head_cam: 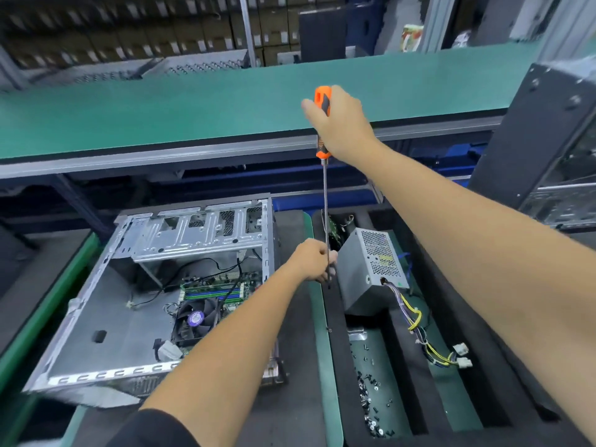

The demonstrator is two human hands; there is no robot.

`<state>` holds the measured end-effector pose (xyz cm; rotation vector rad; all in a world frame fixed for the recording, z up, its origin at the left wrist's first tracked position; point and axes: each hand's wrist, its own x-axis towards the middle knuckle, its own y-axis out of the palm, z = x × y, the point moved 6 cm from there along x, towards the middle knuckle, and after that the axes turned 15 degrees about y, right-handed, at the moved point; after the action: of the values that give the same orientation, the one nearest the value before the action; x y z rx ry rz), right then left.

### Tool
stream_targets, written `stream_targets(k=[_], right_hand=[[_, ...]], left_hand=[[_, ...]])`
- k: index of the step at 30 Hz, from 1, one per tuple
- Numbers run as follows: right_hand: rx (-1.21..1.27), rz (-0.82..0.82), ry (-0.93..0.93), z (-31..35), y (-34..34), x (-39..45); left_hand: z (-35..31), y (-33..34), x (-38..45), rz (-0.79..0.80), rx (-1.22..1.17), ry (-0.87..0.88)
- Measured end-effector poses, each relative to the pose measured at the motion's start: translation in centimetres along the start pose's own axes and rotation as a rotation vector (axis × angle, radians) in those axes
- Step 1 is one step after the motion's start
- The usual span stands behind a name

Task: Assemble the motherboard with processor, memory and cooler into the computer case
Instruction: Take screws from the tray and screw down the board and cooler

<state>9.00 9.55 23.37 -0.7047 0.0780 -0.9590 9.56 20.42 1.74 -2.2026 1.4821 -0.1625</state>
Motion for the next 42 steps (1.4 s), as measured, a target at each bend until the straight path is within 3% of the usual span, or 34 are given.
stream_targets(k=[6,13,22,30,35,42], right_hand=[[0.183,-0.120,0.027,5.2,-1.4,1.0],[0.327,-0.133,0.015,11.9,2.8,0.2],[0.318,-0.032,-0.053,17.5,14.9,-2.5],[0.254,0.044,-0.073,19.1,23.2,-4.2],[0.205,0.018,-0.099,19.2,24.1,-4.4],[0.185,0.035,-0.122,18.9,23.7,-4.5]], left_hand=[[-0.5,-5.6,-1.7,-0.119,-0.216,0.075],[4.1,-15.0,-4.9,-0.385,-0.252,0.146],[14.9,-22.2,-12.6,-0.262,-0.330,0.070],[19.2,-24.5,-14.2,-0.154,-0.024,-0.058],[19.3,-24.4,-13.9,-0.158,0.196,0.012],[19.3,-24.7,-13.7,-0.198,0.164,0.028]])
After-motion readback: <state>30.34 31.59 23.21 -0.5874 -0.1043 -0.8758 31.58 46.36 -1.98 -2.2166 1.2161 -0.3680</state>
